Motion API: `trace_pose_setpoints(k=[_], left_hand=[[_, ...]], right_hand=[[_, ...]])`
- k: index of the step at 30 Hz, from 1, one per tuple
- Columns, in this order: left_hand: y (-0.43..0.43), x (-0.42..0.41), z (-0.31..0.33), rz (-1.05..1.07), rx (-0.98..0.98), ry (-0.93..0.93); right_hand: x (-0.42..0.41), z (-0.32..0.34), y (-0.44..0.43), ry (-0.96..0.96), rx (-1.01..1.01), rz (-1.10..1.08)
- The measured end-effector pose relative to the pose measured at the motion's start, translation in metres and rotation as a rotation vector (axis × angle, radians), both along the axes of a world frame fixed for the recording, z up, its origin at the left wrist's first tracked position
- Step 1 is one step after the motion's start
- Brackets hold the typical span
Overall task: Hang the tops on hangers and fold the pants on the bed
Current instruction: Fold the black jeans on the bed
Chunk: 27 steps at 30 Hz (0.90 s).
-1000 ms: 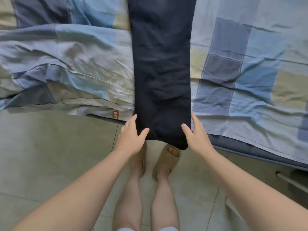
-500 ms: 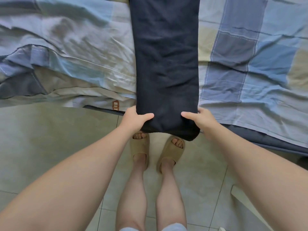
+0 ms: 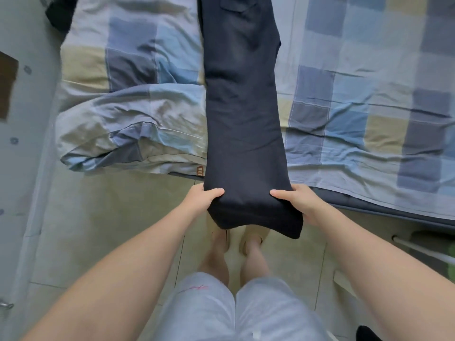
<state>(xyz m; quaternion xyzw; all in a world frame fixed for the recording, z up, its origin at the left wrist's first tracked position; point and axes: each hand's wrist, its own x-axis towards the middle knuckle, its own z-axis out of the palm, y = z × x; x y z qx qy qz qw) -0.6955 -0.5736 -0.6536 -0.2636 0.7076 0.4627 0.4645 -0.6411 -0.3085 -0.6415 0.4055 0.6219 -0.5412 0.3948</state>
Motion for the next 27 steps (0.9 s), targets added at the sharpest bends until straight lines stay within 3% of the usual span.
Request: trace_pose_setpoints(k=[9, 14, 19, 27], left_hand=[[-0.053, 0.029, 0.11, 0.026, 0.018, 0.092], [-0.068, 0.056, 0.134, 0.123, -0.043, 0.13], [-0.076, 0.088, 0.159, 0.264, -0.025, 0.116], [-0.108, 0.185, 0.17, 0.358, -0.024, 0.131]], right_hand=[[0.048, 0.115, -0.044, 0.089, -0.027, -0.176], [0.08, 0.136, -0.075, 0.153, 0.032, -0.387], [0.115, 0.149, -0.098, 0.142, -0.037, -0.573], [0.21, 0.155, -0.131, 0.131, -0.068, -0.544]])
